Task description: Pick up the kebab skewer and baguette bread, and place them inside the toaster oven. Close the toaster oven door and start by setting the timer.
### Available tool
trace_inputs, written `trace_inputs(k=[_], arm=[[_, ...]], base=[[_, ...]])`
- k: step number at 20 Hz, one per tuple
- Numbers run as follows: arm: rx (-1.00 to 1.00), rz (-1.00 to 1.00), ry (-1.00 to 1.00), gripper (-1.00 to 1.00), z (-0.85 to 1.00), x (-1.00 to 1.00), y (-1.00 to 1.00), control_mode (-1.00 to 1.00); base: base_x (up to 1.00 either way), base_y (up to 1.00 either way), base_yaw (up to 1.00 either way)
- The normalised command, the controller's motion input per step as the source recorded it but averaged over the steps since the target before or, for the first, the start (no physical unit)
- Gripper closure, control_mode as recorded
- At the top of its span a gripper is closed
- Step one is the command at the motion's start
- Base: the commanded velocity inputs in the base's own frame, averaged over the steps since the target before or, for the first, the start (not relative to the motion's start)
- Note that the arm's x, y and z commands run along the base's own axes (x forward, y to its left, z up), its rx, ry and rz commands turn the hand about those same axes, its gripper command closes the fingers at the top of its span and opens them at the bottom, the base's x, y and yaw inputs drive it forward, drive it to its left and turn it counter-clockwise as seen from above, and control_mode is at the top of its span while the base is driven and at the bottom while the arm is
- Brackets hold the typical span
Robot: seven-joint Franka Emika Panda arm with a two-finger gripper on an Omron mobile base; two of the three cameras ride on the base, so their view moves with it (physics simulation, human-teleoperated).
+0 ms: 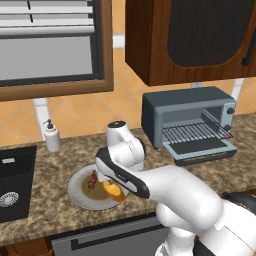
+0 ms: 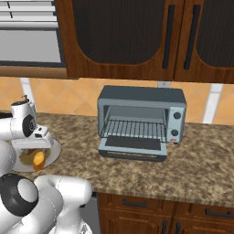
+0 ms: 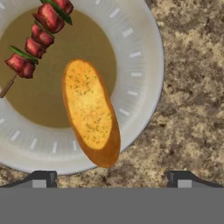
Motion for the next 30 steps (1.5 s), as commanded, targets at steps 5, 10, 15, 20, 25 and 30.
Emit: trace_inputs(k=[5, 10, 15, 20, 25, 30], arm=[[0.0, 0.0, 0.02, -1.0, -0.4, 0.41, 0.31, -1.0], [0.0, 0.0, 0.06, -1.0, -0.31, 0.2, 0.14, -1.0], [0.0, 0.01, 0.04, -1.0, -0.41, 0.0, 0.07, -1.0], [0.0, 0.0, 0.0, -1.0, -0.23, 0.0, 0.0, -1.0], [0.0, 0.0, 0.0, -1.0, -0.19, 0.0, -0.12, -1.0], [0.0, 0.0, 0.0, -1.0, -0.26, 0.0, -0.02, -1.0]], base=[[0.0, 0.0, 0.0], [0.0, 0.0, 0.0], [0.0, 0.0, 0.0], [0.0, 0.0, 0.0], [0.0, 0.0, 0.0], [0.0, 0.0, 0.0]])
